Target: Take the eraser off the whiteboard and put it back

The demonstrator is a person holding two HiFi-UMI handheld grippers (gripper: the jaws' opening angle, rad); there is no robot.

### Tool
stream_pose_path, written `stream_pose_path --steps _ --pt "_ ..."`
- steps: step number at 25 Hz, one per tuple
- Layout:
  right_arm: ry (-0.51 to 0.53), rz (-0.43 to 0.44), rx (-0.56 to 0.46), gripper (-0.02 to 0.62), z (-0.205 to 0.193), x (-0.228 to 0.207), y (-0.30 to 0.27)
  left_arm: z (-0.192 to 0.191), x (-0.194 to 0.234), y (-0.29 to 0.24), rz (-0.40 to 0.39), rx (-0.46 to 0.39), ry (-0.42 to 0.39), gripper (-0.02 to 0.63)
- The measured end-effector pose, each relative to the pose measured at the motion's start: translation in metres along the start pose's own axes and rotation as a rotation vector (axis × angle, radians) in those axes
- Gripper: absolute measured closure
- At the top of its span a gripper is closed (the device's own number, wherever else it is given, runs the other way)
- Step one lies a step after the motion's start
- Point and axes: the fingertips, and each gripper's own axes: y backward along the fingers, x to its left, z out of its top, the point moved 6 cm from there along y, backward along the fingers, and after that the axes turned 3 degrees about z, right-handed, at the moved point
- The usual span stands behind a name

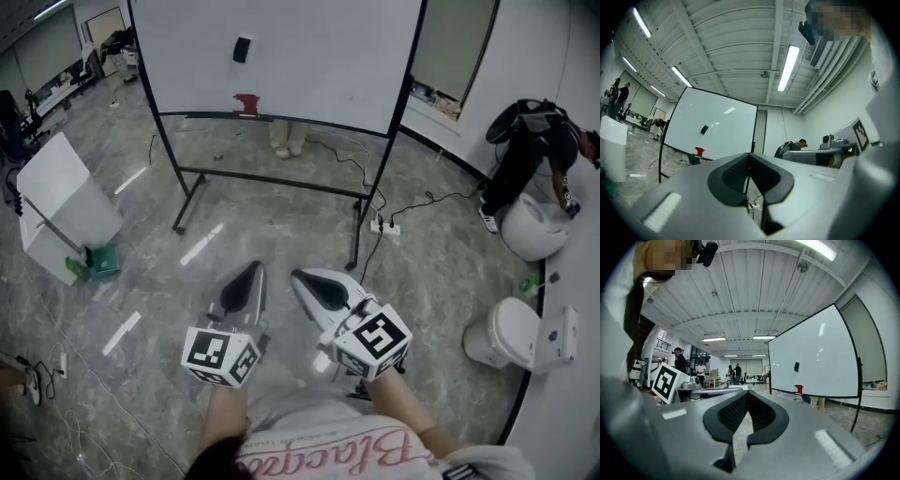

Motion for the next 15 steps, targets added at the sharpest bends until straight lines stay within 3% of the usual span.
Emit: stream_pose_path --steps 7,12,15 --pt "-0.007 -0.015 -0.019 0.594 0.000 -0.033 -0.016 0.000 0.013 -0.033 -0.008 0.012 -0.019 0.607" --pt "-0.044 -0.098 -0.017 0.594 -0.006 -0.066 -0.032 -0.005 0.028 -0.063 -0.039 0.039 -0.020 0.607" --pt "-0.070 -0.104 -0.023 0.594 -0.007 -0.086 -0.056 -0.005 0.049 -0.085 -0.052 0.047 -0.016 0.607"
